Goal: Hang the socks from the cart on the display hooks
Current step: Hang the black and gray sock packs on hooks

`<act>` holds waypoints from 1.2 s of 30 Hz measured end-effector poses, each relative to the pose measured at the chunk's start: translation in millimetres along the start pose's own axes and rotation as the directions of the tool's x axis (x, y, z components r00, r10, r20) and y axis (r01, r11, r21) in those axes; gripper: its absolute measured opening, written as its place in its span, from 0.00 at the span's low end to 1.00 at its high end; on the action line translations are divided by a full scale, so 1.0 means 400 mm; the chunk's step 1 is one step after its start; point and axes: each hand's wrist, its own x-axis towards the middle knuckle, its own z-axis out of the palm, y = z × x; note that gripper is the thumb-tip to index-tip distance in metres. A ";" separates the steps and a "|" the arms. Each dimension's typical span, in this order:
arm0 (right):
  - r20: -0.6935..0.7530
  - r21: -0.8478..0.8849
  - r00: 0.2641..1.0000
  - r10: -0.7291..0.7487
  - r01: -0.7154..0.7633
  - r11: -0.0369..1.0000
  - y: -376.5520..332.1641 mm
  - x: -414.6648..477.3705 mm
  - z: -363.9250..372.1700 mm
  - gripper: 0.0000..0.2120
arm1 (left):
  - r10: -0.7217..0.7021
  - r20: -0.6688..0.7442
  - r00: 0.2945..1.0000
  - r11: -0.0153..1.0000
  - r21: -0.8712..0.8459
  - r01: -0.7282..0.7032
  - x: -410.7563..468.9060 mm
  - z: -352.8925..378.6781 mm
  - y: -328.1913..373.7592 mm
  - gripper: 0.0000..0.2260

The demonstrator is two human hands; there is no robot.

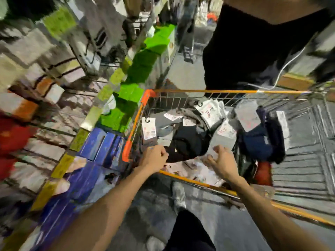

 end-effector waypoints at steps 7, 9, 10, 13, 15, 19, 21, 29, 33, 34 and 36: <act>-0.101 0.125 0.941 0.324 -0.311 0.942 0.076 0.199 -0.026 0.34 | -0.155 0.107 0.982 0.966 -0.190 0.173 0.241 0.123 0.086 0.21; -0.109 0.288 0.902 0.417 -0.373 0.882 0.080 0.234 -0.019 0.41 | -0.188 0.118 0.975 0.946 -0.245 0.212 0.295 0.144 0.111 0.24; -0.109 0.364 0.881 0.461 -0.397 0.843 0.081 0.248 -0.014 0.44 | -0.208 0.132 0.969 0.932 -0.272 0.237 0.321 0.152 0.125 0.26; -0.034 0.485 0.807 0.589 -0.502 0.716 0.075 0.275 0.003 0.49 | -0.270 0.195 0.943 0.884 -0.339 0.323 0.390 0.181 0.152 0.27; 0.006 0.500 0.784 0.621 -0.540 0.677 0.081 0.283 0.020 0.51 | -0.332 0.242 0.912 0.826 -0.391 0.405 0.419 0.201 0.161 0.29; 0.059 0.579 0.792 0.608 -0.523 0.626 0.118 0.294 0.035 0.55 | -0.406 0.255 0.877 0.735 -0.479 0.480 0.441 0.238 0.165 0.31; 0.104 0.600 0.806 0.582 -0.518 0.610 0.138 0.296 0.033 0.43 | -0.405 0.299 0.864 0.696 -0.511 0.504 0.446 0.240 0.167 0.30; 0.260 0.710 0.876 0.406 -0.459 0.535 0.151 0.284 0.035 0.16 | -0.417 0.536 0.734 0.570 -0.475 0.671 0.400 0.231 0.141 0.37; 0.439 0.705 0.846 0.302 -0.533 0.469 0.140 0.279 0.052 0.10 | -0.369 0.567 0.737 0.416 -0.608 0.676 0.356 0.258 0.138 0.37; 0.466 0.709 0.835 0.293 -0.550 0.440 0.140 0.283 0.056 0.10 | -0.354 0.544 0.760 0.402 -0.645 0.649 0.352 0.266 0.145 0.35; 0.515 0.714 0.815 0.264 -0.579 0.395 0.138 0.292 0.054 0.10 | -0.351 0.464 0.814 0.457 -0.673 0.581 0.349 0.280 0.163 0.30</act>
